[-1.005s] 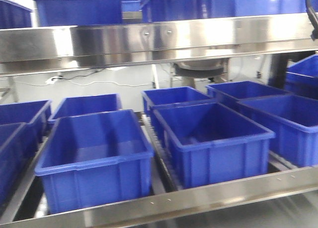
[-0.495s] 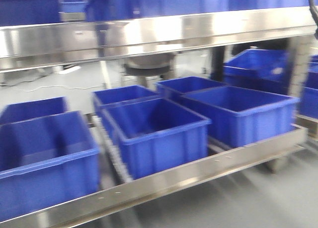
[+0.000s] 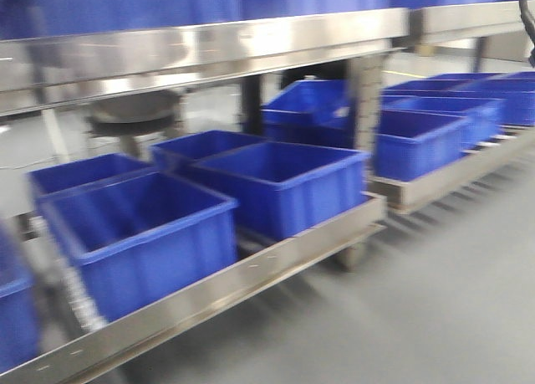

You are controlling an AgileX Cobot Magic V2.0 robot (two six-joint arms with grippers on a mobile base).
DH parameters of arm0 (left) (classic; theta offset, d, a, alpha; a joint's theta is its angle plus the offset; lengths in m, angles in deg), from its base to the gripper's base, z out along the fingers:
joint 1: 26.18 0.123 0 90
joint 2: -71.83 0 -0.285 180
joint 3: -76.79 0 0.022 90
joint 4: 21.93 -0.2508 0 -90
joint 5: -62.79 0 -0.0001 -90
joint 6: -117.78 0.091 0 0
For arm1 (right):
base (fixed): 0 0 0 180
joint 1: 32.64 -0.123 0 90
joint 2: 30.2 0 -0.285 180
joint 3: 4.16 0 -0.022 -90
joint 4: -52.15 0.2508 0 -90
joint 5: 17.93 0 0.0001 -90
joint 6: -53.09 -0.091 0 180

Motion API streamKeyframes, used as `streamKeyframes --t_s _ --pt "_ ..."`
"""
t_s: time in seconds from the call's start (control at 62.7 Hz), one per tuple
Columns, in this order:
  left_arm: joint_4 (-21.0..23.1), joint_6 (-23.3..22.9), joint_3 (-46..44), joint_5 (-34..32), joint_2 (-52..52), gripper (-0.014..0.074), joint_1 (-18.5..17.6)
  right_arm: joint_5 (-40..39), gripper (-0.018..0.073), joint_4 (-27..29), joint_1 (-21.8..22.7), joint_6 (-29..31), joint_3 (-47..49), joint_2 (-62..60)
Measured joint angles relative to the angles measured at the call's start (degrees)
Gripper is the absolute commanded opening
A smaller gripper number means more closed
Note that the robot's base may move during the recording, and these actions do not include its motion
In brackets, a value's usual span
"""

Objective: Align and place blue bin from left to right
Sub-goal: 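Drive away from the rack holding the bin in both grippers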

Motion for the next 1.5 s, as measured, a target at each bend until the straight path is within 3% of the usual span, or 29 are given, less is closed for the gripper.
streamKeyframes --t_s 1.5 --pt "0.0 0.0 0.0 -0.2 -0.1 -0.0013 0.0 0.0 -0.0075 -0.1 0.0 0.0 0.0 0.0"
